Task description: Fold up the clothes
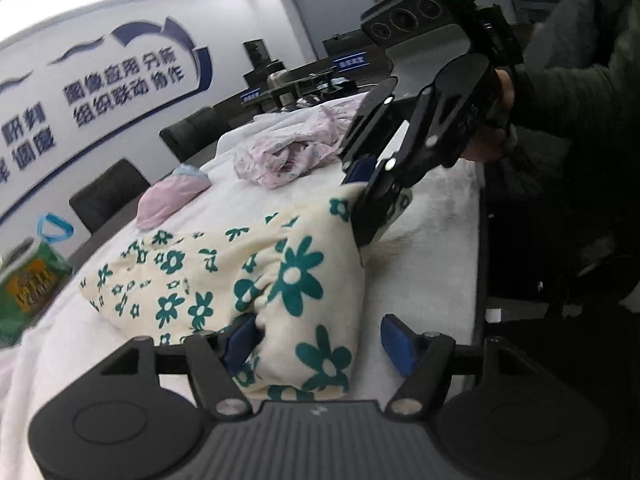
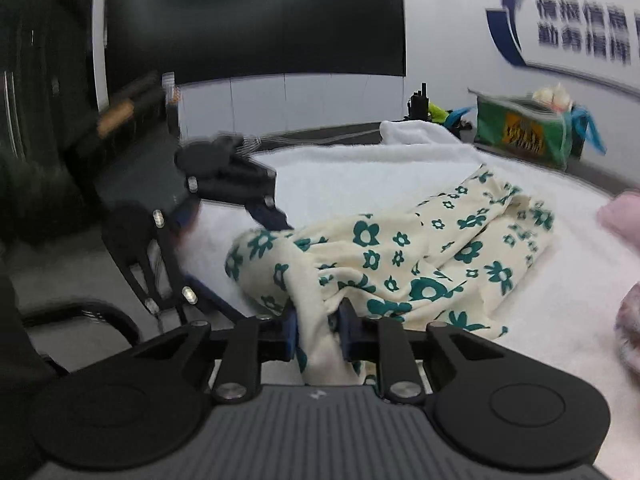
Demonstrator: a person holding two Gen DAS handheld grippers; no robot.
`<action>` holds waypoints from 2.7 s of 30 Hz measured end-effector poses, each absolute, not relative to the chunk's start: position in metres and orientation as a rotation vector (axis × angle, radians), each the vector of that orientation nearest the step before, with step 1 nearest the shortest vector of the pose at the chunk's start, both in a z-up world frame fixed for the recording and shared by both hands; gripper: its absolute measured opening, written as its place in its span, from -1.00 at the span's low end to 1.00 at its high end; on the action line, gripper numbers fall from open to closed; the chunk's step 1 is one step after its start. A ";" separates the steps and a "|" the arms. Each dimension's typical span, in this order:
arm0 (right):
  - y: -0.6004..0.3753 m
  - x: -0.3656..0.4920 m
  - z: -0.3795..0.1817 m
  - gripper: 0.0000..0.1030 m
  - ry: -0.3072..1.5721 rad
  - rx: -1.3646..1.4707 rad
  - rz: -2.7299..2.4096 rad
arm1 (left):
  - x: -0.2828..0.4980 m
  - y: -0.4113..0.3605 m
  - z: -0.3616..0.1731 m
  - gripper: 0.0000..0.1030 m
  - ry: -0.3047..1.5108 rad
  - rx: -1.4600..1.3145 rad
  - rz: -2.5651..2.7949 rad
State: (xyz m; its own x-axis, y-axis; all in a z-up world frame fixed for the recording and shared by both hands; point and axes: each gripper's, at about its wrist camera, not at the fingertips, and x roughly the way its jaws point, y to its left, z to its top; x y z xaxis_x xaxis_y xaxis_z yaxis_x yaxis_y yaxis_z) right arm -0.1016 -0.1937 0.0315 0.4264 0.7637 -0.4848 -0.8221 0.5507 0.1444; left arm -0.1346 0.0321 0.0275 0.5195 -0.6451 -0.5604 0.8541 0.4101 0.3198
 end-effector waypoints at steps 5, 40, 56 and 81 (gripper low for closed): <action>-0.194 -0.105 0.037 -0.01 0.496 -0.165 0.979 | -0.103 0.047 0.040 -0.31 0.495 0.450 -0.994; -0.201 -0.034 0.057 -0.66 0.604 0.051 1.110 | -0.020 0.092 0.056 -0.30 0.766 -0.222 -1.018; -0.224 -0.033 0.006 -0.16 0.577 0.398 0.830 | -0.041 0.099 0.033 -0.34 0.742 -0.479 -0.802; -0.225 -0.052 0.053 0.04 0.556 0.331 0.684 | -0.071 0.106 0.059 -0.47 0.652 -0.354 -0.608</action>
State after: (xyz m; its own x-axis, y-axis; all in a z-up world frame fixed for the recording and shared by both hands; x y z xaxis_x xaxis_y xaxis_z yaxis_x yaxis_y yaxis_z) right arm -0.0518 -0.2246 0.0531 0.6394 0.6726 -0.3725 -0.5018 0.7322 0.4606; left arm -0.0715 0.1056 0.0587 0.6323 -0.6257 -0.4568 0.4121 0.7710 -0.4856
